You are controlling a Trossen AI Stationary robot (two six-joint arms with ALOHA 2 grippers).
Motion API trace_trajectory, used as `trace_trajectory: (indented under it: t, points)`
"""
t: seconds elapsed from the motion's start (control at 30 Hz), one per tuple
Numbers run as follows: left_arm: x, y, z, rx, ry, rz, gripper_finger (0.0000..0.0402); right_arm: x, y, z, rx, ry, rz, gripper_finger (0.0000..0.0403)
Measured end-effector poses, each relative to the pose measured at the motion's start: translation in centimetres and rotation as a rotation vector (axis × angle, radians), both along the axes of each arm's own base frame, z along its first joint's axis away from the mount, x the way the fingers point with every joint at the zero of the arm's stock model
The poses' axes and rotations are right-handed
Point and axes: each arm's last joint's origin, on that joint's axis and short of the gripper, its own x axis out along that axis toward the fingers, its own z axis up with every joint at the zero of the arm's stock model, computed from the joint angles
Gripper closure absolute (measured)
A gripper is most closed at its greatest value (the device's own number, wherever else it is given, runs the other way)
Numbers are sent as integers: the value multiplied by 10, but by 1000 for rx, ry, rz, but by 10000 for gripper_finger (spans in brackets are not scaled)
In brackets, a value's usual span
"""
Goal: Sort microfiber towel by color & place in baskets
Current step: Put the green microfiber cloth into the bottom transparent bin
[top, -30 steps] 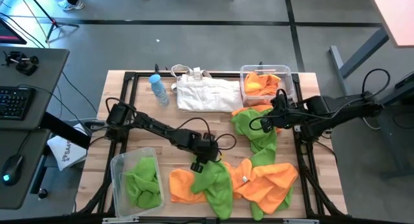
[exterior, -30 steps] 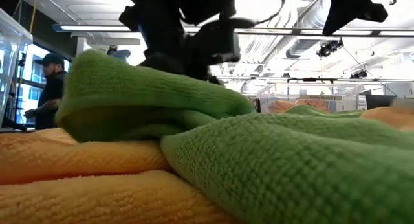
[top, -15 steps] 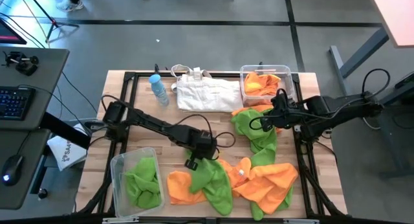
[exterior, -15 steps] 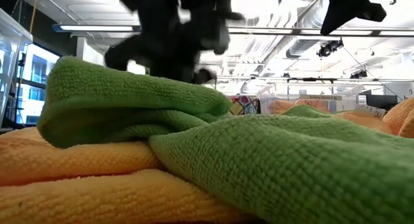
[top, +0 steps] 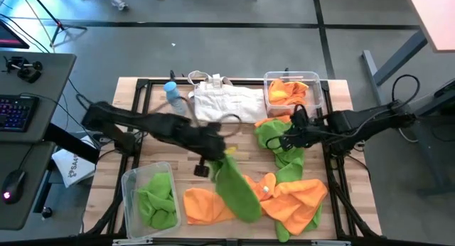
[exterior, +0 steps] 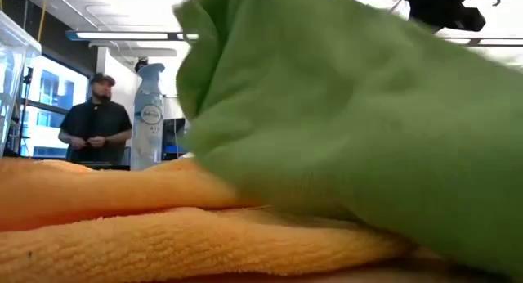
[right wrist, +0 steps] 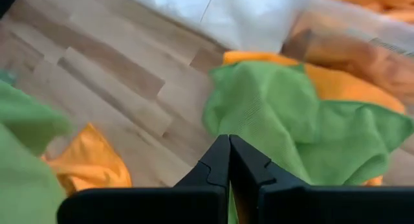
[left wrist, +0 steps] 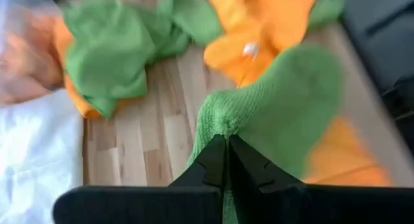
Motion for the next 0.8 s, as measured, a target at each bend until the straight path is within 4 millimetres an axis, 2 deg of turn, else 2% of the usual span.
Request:
trace_trajectory:
  t: [0.13,0.47,0.6,0.8]
  points:
    - [-33,-6,35,-71,-83,20,401,8,13,-9,-5,37,38,403]
    - [-112,-29,90,-129,-270,-185,401,17,31,-22,-23,95,69,403]
    - [-145,-25,106,-147,-340,-165,401,18,31,-23,-19,93,60,403]
    - [-187,-9,121,-143,-406,-110,401,19,32,-23,-18,78,49,403]
